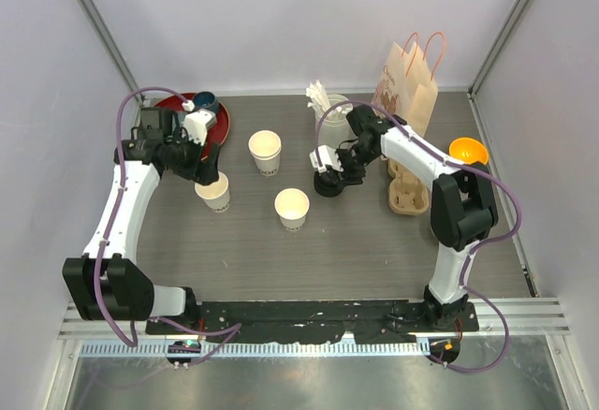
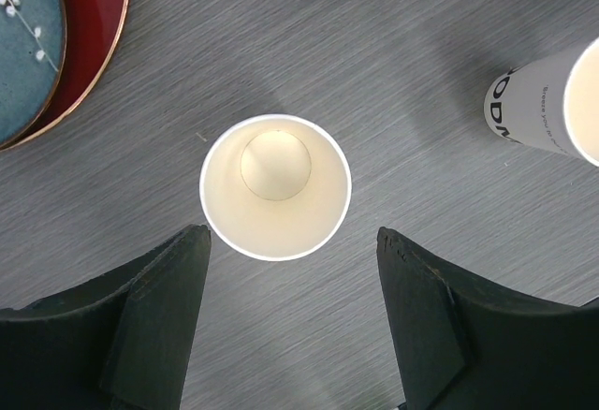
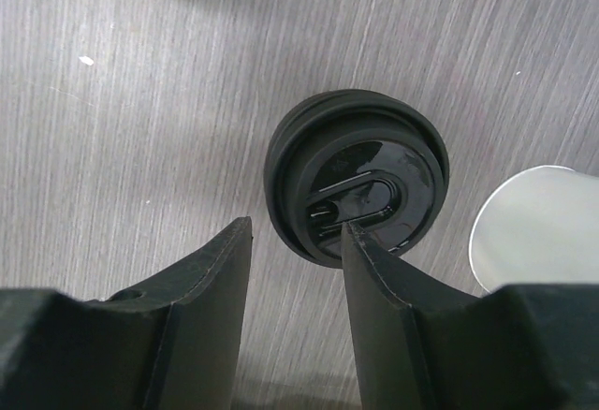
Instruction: Pack the takeout coffee
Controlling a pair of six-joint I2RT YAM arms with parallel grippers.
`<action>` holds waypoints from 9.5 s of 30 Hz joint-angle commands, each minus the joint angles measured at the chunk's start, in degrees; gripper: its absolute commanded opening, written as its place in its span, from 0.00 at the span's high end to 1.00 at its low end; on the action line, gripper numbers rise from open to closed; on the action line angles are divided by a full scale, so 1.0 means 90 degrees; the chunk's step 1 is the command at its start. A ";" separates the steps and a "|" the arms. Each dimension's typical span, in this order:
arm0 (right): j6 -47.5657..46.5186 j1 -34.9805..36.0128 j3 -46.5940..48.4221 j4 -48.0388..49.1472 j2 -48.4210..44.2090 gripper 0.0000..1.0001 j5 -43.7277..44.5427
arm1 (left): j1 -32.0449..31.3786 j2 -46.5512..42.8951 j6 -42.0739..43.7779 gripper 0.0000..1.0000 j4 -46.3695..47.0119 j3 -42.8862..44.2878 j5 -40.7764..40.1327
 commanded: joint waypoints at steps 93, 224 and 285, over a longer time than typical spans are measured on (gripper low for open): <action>0.9535 0.3453 0.3304 -0.1574 0.1124 0.99 0.3136 | 0.0040 -0.0576 -0.0125 0.30 -0.0373 -0.0627 0.1056; 1.1059 0.2105 -0.1364 0.2693 -0.1728 0.67 0.2795 | -0.3056 0.1123 -0.2810 0.60 0.1629 -0.0138 0.0714; 1.1674 0.2066 -0.2966 0.3689 -0.1533 0.89 0.2590 | -0.2802 0.2608 -0.3123 0.79 0.1561 -0.0861 0.0909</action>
